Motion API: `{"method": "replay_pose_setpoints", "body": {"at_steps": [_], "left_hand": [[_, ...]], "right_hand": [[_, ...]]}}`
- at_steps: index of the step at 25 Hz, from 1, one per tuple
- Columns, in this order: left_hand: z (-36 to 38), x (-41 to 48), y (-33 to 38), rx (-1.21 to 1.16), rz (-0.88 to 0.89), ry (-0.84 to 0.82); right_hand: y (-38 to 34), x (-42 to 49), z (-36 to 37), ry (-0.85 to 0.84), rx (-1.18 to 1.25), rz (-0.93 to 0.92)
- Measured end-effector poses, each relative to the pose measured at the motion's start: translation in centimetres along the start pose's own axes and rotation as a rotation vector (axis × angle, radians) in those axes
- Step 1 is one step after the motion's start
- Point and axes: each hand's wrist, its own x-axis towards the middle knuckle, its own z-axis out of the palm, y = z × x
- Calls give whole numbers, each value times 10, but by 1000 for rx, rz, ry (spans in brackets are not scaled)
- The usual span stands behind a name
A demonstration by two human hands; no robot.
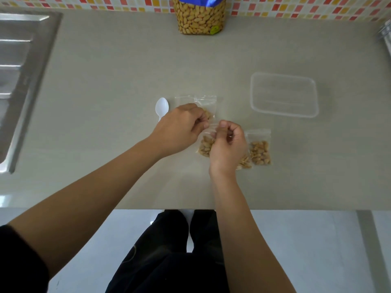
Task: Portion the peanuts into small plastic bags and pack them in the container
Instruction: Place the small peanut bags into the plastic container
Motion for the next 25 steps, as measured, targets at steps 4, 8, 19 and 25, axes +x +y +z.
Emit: {"method": "replay_pose_setpoints", "body": {"at_steps": [4, 8, 19, 25], "left_hand": [[-4, -4, -9, 46, -16, -18], [4, -17, -10, -280, -151, 52], [74, -62, 4, -547, -472, 95], [90, -66, 3, -101, -273, 187]], "right_hand": [[2, 2, -6, -32, -61, -42], [-2, 9, -11, -122, 127, 171], [14, 34, -47, -308, -1066, -410], [24, 40, -43, -267, -1137, -397]]}}
